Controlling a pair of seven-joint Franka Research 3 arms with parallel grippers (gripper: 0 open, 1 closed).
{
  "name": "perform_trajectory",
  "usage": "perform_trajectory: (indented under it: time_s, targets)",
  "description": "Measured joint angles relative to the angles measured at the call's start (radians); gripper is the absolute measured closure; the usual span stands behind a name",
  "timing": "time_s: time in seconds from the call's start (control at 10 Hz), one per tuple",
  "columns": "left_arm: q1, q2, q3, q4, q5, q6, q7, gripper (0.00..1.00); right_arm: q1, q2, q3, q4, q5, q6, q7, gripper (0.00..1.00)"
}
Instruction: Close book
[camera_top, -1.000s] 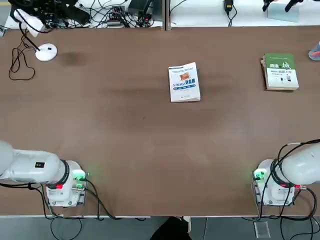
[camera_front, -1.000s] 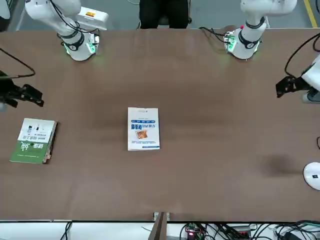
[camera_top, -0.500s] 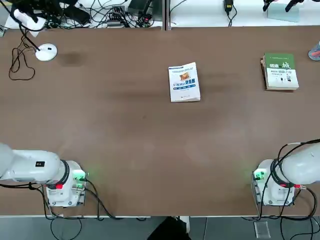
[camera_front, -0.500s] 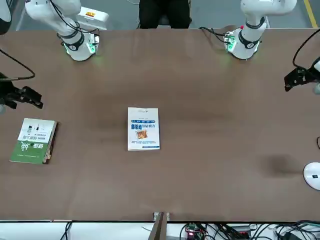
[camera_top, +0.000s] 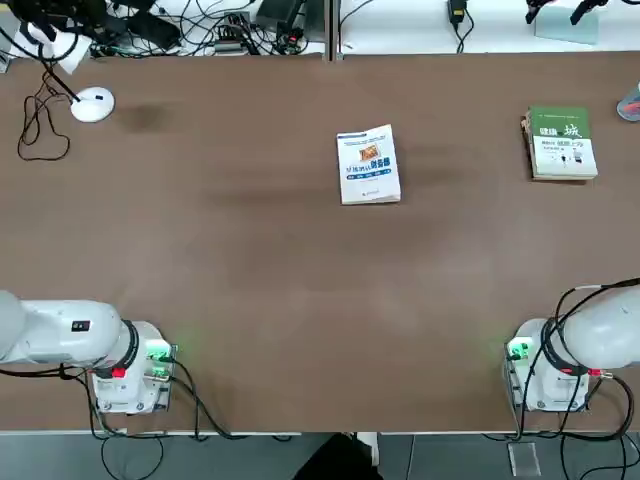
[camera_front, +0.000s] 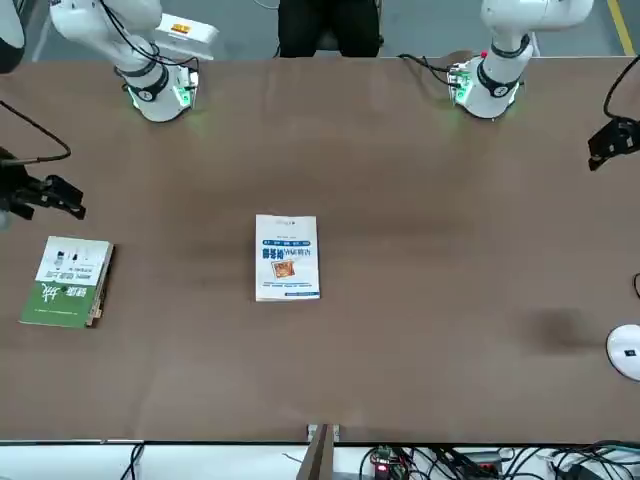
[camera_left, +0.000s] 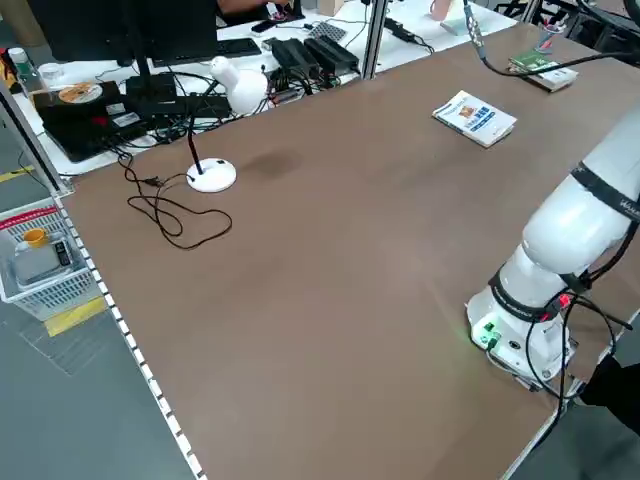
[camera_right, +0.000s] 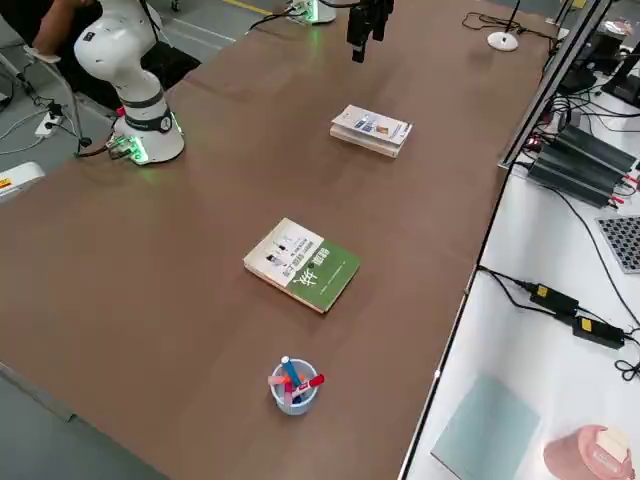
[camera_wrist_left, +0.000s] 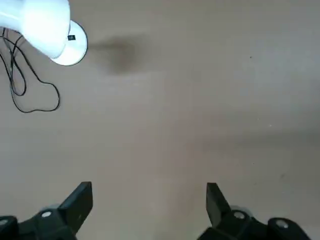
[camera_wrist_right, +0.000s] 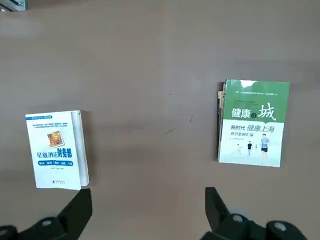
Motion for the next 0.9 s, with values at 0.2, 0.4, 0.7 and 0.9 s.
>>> perform_trajectory:
  time_s: [0.2, 0.4, 0.7, 0.9]
  targets:
    - [0.004, -0.004, 0.000, -0.011, 0.000, 0.000, 0.028, 0.00, 0.000, 0.000, 0.000, 0.000, -0.003, 0.000, -0.002, 0.00]
    - [0.022, -0.004, 0.000, -0.015, 0.000, 0.000, 0.044, 0.00, 0.000, -0.001, 0.001, 0.002, -0.004, 0.003, -0.002, 0.00]
    - [0.040, -0.004, 0.000, -0.016, 0.000, -0.003, 0.057, 0.00, 0.000, -0.002, 0.003, 0.018, -0.005, 0.003, -0.002, 0.00]
    - [0.040, -0.004, -0.002, -0.017, 0.000, -0.023, 0.057, 0.00, 0.000, -0.003, 0.003, 0.020, -0.005, 0.003, -0.002, 0.00]
